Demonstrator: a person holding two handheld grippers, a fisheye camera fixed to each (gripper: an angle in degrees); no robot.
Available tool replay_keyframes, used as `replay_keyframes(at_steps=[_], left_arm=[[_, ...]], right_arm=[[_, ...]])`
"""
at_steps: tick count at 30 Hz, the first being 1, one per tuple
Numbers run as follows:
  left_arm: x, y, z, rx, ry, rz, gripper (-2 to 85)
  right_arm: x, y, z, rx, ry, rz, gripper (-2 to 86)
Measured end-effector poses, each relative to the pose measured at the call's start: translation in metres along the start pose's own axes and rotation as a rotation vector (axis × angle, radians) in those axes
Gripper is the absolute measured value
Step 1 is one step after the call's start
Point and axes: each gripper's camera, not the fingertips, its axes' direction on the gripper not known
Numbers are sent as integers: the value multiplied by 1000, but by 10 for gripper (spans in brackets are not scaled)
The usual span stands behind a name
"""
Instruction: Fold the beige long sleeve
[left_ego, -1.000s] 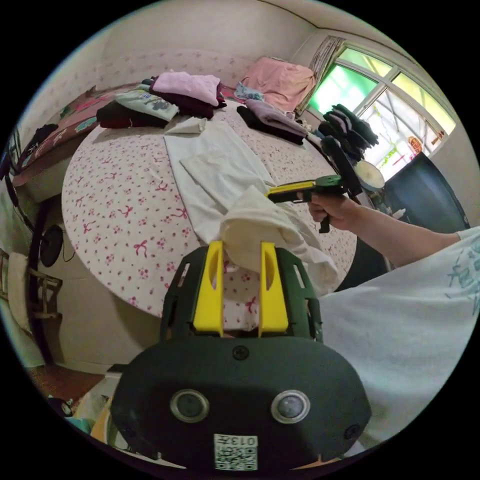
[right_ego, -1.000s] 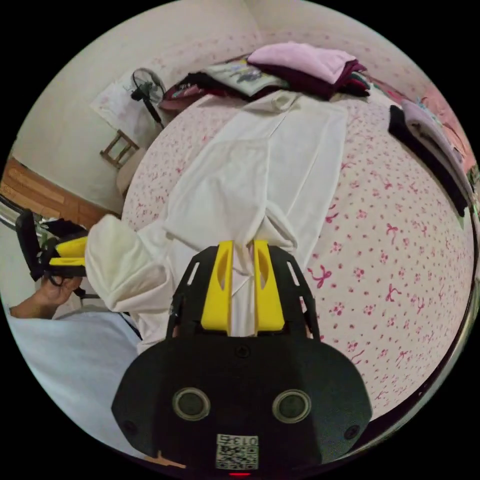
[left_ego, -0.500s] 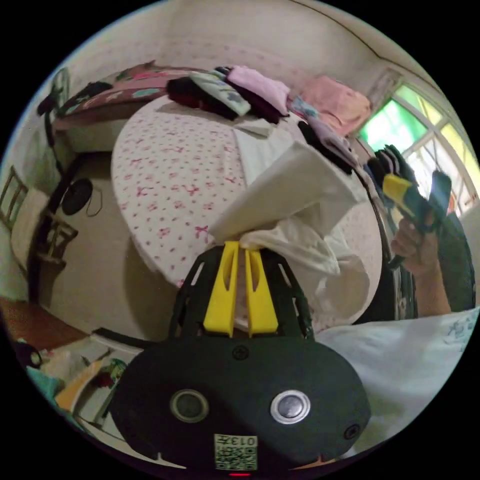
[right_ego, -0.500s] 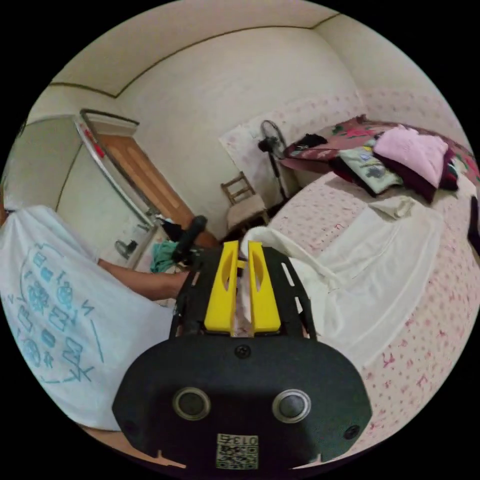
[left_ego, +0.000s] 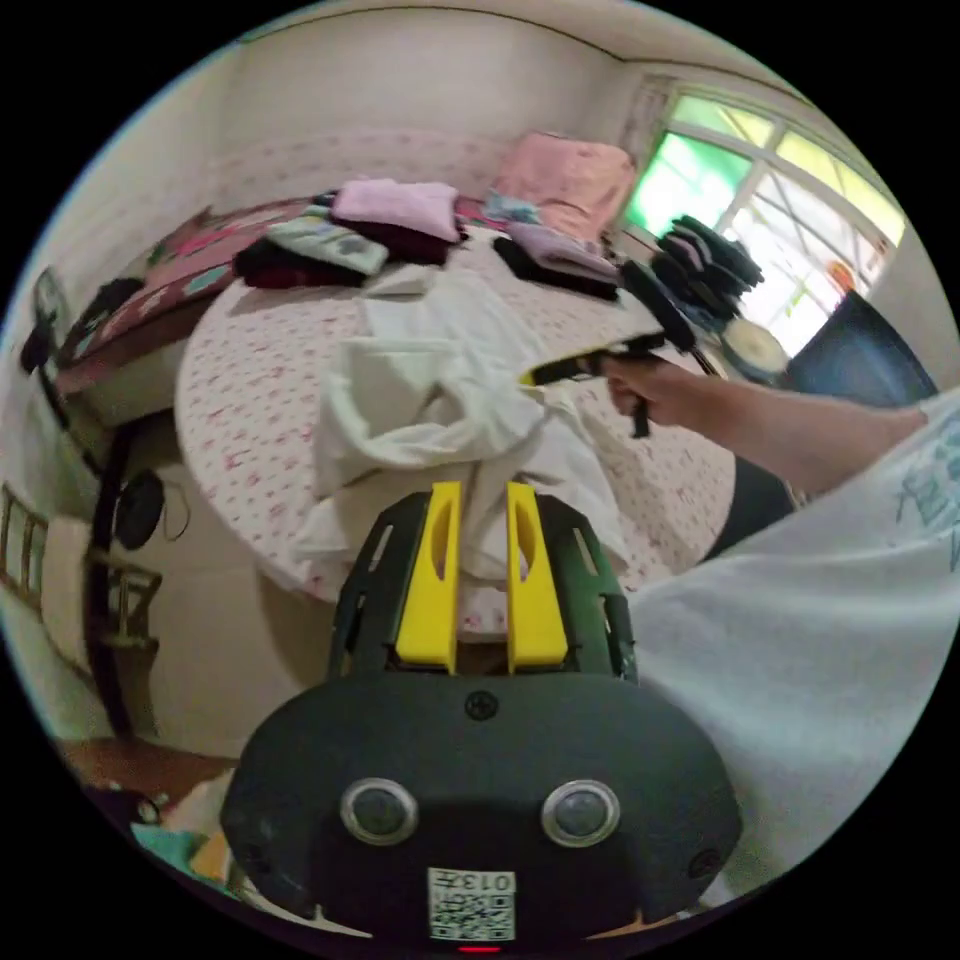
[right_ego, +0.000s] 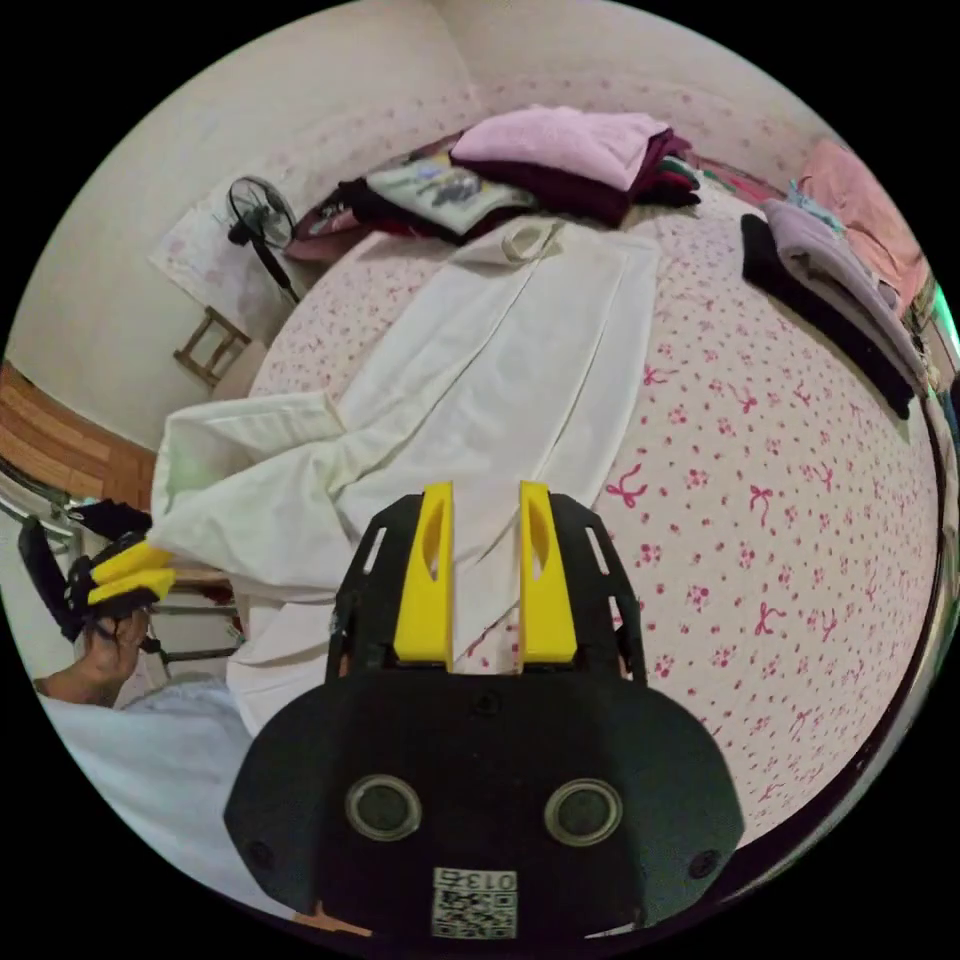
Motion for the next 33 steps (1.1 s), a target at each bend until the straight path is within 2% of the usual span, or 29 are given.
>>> replay_keyframes(at_steps=[2, 5, 11, 16, 20, 23, 25, 27, 29, 31, 33], left_arm=[[45, -11, 31, -84, 75, 163, 90], [76, -17, 62, -158, 178, 237, 122], [88, -28, 89, -252, 127, 288, 130], [96, -33, 106, -291, 112, 264, 137], [98, -31, 112, -304, 125, 242, 148], [111, -35, 105, -264, 202, 307, 168], [130, -37, 100, -234, 192, 393, 169], [147, -41, 103, -245, 147, 447, 154], [152, -49, 116, -298, 94, 407, 42], [142, -53, 123, -307, 158, 348, 11], [136, -53, 123, -312, 227, 339, 2]], right_arm=[[-7, -2, 12, -23, 41, -43, 41], [-12, 2, 9, -48, 31, -88, 19], [2, 56, -44, 123, -242, -162, 5], [7, 125, -79, 116, -269, -234, 3], [38, 173, -104, 109, -632, -176, 3], [38, 182, -108, 41, -484, -149, 3], [34, 176, -109, 66, -494, -156, 3], [12, 158, -103, 53, -693, -285, 4], [-14, 142, -94, -15, -769, -409, 4], [-36, 127, -87, -97, -789, -525, 4], [-40, 108, -101, -8, -853, -599, 7]])
